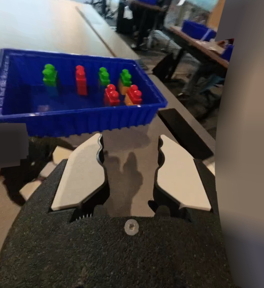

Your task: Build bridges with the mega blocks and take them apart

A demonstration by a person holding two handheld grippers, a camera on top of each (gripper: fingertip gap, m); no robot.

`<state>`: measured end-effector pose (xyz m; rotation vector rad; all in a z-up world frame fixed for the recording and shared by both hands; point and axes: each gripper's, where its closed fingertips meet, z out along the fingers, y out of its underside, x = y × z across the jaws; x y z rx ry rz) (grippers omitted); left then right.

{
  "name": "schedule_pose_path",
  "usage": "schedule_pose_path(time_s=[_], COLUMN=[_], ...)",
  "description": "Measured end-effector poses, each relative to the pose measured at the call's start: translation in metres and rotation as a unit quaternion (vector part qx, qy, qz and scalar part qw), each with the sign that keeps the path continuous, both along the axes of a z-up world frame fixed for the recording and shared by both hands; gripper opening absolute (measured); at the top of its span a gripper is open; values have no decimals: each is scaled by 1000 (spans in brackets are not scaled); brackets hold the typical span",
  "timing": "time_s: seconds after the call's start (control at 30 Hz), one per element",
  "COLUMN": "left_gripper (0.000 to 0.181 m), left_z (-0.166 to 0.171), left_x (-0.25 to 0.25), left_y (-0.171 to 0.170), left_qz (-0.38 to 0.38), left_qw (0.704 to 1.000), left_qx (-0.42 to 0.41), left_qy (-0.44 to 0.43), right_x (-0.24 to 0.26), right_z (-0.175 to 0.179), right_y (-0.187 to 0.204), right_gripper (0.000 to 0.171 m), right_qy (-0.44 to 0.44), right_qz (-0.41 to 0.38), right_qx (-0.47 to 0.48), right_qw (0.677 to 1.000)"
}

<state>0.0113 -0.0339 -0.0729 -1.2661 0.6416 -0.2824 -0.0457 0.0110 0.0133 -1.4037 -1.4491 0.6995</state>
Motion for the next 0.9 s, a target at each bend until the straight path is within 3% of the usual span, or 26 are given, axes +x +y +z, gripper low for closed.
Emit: schedule_pose_path(time_s=[0.17, 0.3, 0.43, 0.6, 0.73, 0.9], left_gripper=[60, 58, 58, 58, 58, 58], left_z=[-3, -2, -1, -1, -1, 0], left_x=[4, 2, 0, 1, 0, -2], left_y=[-2, -2, -2, -3, -2, -1], left_qz=[1, 2, 4, 0, 1, 4], left_qw=[1000, 1000, 1000, 1000, 1000, 1000], left_qx=[8, 9, 8, 9, 9, 8], left_qy=[22, 20, 13, 16, 13, 6], right_x=[-131, -206, -242, -253, -248, -196], right_z=[-19, -65, -118, -156, -132, -39], right_y=[-6, -8, -3, 0, -2, 3], right_gripper=[57, 71, 75, 52, 37, 37], right_qy=[-118, -256, -380, -462, -418, -191], right_qz=[143, 173, 172, 165, 177, 165], right_qx=[-45, -69, -59, -58, -40, -73], right_qw=[982, 949, 907, 870, 890, 965])
